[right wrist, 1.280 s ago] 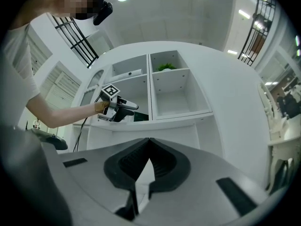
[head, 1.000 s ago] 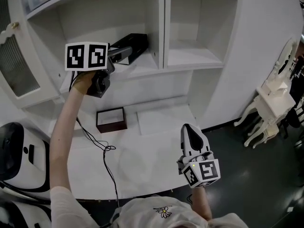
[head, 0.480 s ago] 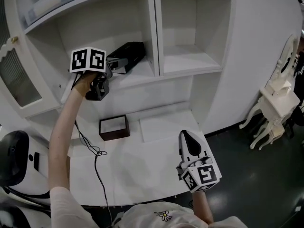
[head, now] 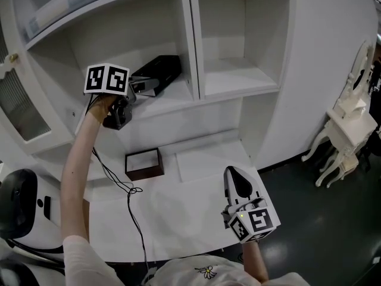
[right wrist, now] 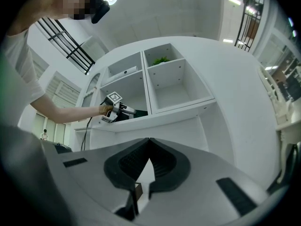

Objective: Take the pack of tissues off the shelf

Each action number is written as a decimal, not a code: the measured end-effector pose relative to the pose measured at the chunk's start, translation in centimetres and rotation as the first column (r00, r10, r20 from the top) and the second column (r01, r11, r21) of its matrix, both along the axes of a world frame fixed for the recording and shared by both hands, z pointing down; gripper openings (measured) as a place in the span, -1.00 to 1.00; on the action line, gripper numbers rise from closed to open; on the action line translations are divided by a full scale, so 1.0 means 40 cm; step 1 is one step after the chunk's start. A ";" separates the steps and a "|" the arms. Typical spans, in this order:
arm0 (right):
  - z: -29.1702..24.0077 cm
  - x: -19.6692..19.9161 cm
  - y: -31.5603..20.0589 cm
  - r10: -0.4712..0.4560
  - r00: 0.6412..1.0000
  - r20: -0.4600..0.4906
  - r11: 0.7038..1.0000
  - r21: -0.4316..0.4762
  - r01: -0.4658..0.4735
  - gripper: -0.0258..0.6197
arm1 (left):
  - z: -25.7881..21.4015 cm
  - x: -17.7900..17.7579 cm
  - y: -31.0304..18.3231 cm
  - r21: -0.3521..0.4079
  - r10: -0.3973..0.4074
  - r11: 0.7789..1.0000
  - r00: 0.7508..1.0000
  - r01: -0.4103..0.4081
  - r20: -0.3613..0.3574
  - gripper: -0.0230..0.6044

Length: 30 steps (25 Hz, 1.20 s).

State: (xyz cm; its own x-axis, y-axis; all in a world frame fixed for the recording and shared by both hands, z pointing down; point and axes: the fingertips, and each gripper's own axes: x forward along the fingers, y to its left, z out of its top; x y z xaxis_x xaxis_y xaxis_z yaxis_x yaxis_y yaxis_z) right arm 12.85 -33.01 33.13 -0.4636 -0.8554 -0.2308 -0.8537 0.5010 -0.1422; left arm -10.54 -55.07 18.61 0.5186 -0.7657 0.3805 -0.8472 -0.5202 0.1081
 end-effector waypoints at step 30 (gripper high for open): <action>-0.160 -0.109 0.035 -0.036 0.991 -0.126 0.981 0.187 0.060 -0.91 | -0.248 -0.069 0.364 0.586 -0.185 0.793 0.982 0.167 -0.029 0.19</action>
State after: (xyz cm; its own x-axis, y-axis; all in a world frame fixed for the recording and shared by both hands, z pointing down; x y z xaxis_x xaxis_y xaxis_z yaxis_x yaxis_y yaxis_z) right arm 8.51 -31.59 26.71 -0.5376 -0.7774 -0.3265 -0.8330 0.5496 0.0628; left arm -13.29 -40.50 8.70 0.3492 -0.9240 -0.1557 -0.9282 -0.3183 -0.1925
